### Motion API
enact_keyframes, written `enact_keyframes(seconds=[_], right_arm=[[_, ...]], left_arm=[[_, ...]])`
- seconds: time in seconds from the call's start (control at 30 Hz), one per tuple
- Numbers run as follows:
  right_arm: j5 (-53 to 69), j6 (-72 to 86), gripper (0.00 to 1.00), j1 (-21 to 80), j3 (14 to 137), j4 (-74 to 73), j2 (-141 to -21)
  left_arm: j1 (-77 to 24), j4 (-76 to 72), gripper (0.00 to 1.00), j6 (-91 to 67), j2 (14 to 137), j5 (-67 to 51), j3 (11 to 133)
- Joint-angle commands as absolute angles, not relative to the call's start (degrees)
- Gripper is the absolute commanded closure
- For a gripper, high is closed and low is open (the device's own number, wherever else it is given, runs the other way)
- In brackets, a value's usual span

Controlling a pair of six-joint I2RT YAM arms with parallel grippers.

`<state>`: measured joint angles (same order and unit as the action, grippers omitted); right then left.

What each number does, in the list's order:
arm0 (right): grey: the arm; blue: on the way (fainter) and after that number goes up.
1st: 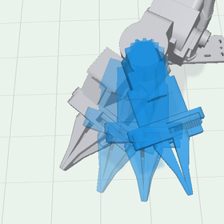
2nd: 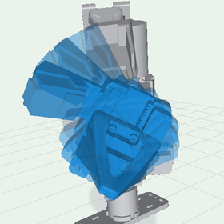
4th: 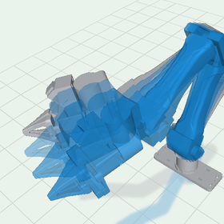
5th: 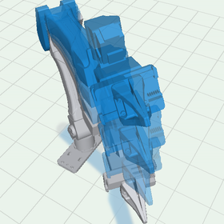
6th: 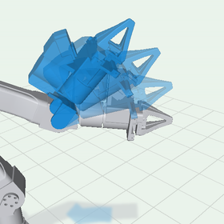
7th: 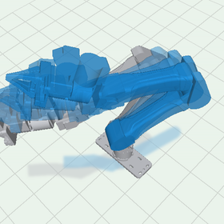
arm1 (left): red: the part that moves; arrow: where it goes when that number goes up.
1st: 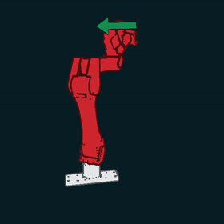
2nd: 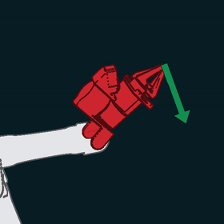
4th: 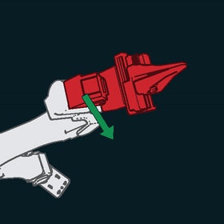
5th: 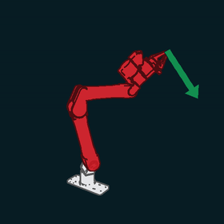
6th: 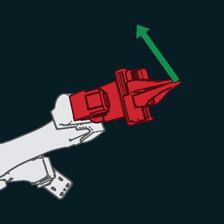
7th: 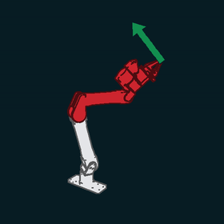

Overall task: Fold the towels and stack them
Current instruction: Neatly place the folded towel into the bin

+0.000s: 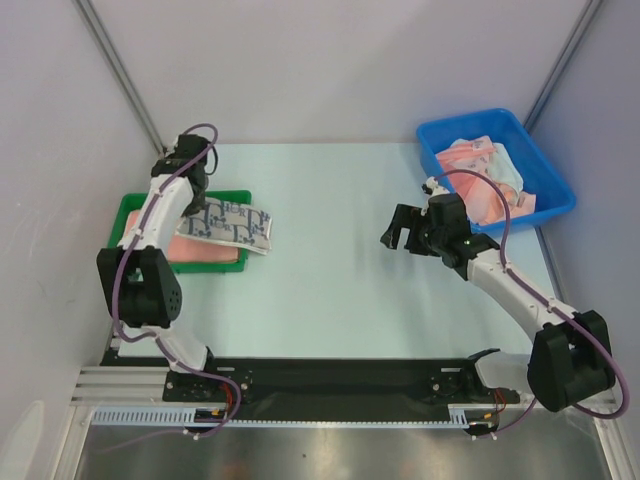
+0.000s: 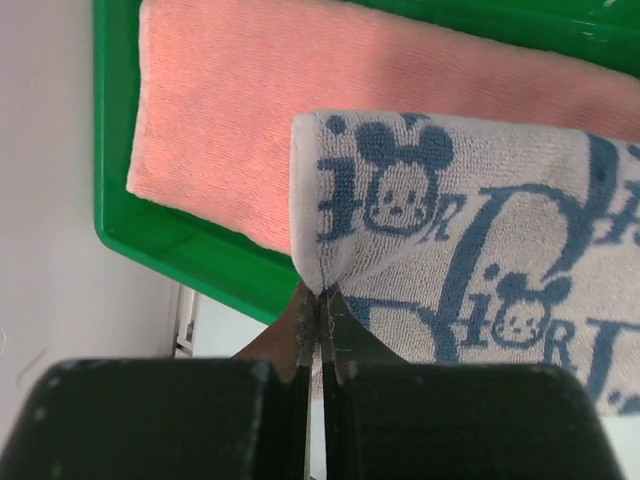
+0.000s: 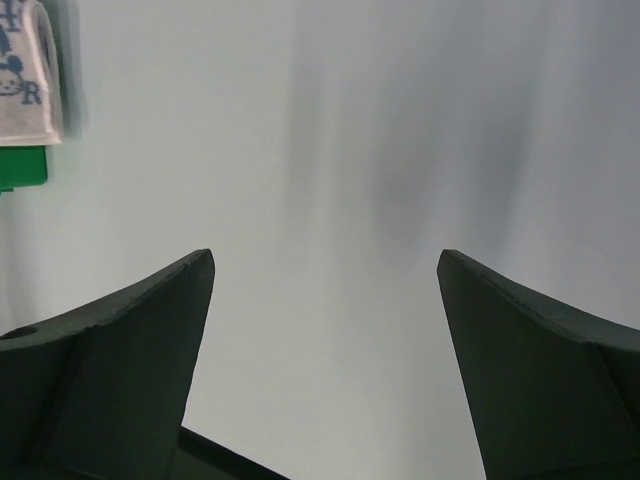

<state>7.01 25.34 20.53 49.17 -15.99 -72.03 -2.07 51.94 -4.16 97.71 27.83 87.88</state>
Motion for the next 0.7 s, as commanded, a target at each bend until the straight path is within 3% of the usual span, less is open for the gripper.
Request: enact_keyframes(seconds=[0.0, 0.6, 0.63, 0.67], right_arm=[[5.98, 23.30, 0.00, 20.30, 52.47, -14.33, -72.68], [5.54, 20.92, 0.00, 20.04, 55.37, -12.75, -79.89], [5.62, 21.00, 0.00, 19.95, 55.63, -12.92, -80.24], [5.19, 20.92, 0.00, 20.04, 56.07, -13.18, -80.94]], left_arm=[[1.91, 47.73, 1.00, -0.18, 100.27, 29.18, 89.82], [11.95, 51.77, 1.00, 0.35, 117.77, 36.73, 103.36], [12.13, 51.94, 0.89, -0.87, 118.03, 38.13, 103.45], [12.30, 52.64, 0.84, -1.84, 118.39, 39.45, 104.23]])
